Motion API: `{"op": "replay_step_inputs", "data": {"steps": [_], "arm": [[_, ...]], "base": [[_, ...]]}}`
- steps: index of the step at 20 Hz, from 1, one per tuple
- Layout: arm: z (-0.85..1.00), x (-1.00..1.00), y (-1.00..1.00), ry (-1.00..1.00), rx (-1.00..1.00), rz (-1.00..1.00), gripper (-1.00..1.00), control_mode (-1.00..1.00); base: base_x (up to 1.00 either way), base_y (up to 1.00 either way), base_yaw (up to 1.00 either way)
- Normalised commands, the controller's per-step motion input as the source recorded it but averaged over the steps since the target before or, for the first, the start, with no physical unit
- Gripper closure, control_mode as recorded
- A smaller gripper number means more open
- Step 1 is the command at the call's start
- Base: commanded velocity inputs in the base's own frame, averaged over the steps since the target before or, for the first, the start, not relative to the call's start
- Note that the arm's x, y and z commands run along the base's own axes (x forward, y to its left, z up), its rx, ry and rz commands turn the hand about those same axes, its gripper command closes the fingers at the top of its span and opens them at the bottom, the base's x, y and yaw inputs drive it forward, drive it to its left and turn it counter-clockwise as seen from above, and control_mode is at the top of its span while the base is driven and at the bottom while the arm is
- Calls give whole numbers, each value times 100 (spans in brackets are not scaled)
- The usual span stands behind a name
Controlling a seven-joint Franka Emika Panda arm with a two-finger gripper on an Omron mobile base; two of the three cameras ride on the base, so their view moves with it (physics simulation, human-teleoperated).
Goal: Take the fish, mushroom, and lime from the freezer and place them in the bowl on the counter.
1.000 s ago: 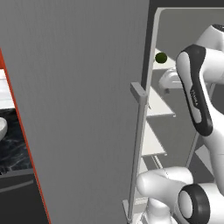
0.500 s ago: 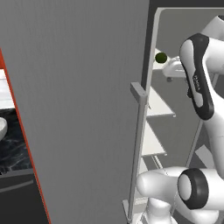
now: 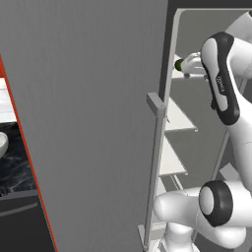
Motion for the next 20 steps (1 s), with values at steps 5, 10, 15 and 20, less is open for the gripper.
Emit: {"op": "replay_step_inputs", "data": {"steps": [5,10,15,20], "arm": [[4,50,0,-2,13,0,-100,-100],[3,39,0,0,3,-1,-100,-100],[12,26,0,0,-4,-7,-100,-100],[6,11,-2,0,-1,-12,-100,-100]], "base": [[0,0,0],[0,0,0],[0,0,0],[0,0,0]]}}
